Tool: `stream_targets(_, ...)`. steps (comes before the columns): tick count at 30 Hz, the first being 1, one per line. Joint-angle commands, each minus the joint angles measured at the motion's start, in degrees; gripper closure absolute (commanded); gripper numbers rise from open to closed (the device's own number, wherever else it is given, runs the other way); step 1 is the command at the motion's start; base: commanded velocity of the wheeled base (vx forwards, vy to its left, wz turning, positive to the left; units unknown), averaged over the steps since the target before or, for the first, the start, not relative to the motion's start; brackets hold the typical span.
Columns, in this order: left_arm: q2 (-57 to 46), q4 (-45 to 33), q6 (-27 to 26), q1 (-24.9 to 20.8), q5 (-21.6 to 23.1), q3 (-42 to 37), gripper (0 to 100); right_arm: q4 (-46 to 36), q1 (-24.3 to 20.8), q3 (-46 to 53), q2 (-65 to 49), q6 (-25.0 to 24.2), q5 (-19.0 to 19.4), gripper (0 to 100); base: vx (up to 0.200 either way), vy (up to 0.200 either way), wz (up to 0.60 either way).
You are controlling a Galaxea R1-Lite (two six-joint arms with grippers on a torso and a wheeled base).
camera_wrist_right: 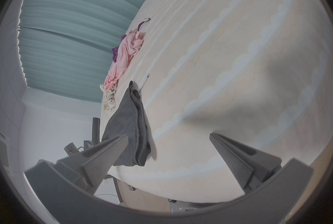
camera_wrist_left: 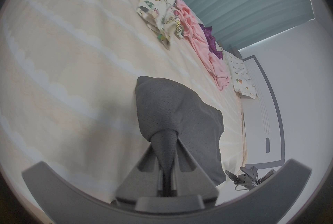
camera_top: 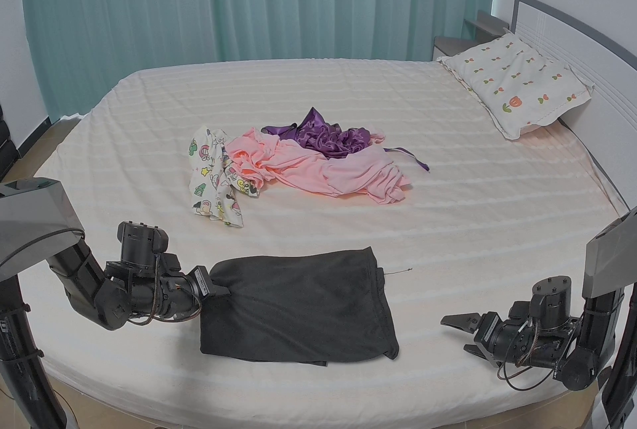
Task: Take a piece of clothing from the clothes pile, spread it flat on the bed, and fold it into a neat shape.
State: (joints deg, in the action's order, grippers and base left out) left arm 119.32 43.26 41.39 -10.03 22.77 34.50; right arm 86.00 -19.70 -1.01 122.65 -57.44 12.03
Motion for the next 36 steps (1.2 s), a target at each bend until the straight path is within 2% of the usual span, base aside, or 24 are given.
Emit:
stream_targets(1, -0.2, 0.1, 0.0, 0.6, 0.1, -0.5, 100, 0.0, -0.3, 1.0, 0.0, 0.0, 0.0, 0, 0.0, 0.2, 0.0)
stream_targets(4, -0.1, 0.1, -0.1, 1.0, 0.3, -0.7, 100, 0.0, -0.2, 1.0, 0.0, 0.0, 0.0, 0, 0.0, 0.2, 0.0)
stream_targets(14, -0.2, 0.1, -0.1, 0.8, 0.4, -1.5, 100, 0.0, -0.3, 1.0, 0.0, 0.0, 0.0, 0, 0.0, 0.0, 0.0)
stream_targets(15, -0.3, 0.1, 0.0, 0.8, 0.7, -2.1, 0, 0.0, -0.3, 1.0, -0.3, 0.0, 0.0, 0, 0.0, 0.0, 0.0)
stream_targets(18, -0.5, 1.2, 0.0, 0.8, 1.0, -2.9, 0, 0.2, -1.4, 1.0, -0.4, 0.2, -0.5, 0, 0.0, 0.0, 0.0)
stream_targets(25, -1.3, 9.2, 0.5, 2.0, 0.3, -9.1, 0, 3.0, -7.9, -0.3, 1.1, 0.8, -1.0, 0, 0.0, 0.0, 0.0)
stream_targets(31, -4.3, 15.1, 6.8, 3.9, 1.0, -15.3, 0, 2.8, -13.2, -3.9, 4.7, 2.2, -1.5, 0, 0.0, 0.0, 0.0)
stream_targets(36, -5.4, 19.0, 9.2, 6.3, 0.5, -17.4, 0, 2.3, -16.7, -6.1, 7.4, 6.5, -1.7, 0, 0.0, 0.0, 0.0)
